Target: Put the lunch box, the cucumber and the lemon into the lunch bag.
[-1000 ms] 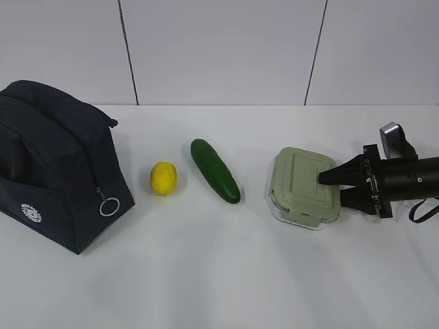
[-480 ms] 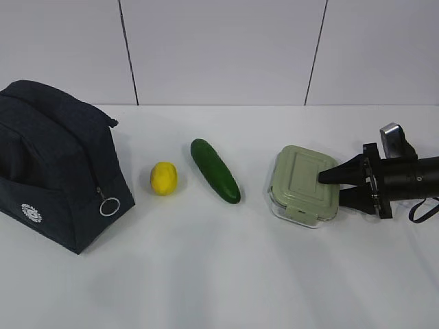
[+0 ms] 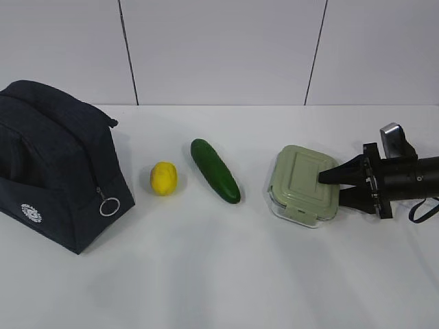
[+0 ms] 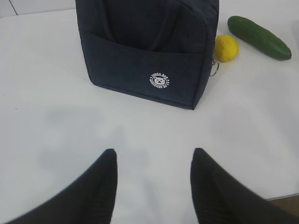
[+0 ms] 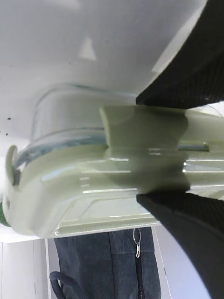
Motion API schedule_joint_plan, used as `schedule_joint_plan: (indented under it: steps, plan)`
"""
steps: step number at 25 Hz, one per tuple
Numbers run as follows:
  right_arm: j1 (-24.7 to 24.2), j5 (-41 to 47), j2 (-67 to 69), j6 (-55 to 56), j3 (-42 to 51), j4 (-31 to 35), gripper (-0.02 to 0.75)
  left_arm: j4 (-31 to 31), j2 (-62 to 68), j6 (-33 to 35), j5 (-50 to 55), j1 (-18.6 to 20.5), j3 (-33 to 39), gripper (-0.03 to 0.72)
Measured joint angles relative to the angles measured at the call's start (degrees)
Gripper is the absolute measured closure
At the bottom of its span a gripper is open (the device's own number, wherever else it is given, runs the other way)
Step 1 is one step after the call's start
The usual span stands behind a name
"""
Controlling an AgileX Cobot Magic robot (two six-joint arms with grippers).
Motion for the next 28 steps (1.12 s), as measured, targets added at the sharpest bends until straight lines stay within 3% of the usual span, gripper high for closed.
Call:
schedule_joint_plan:
  steps: [28]
  plan:
    - [0.3, -3.4, -11.2, 7.3, 0.1, -4.7, 0.352, 0.0, 0.5, 0.0, 0.0, 0.0, 0.0, 0.319]
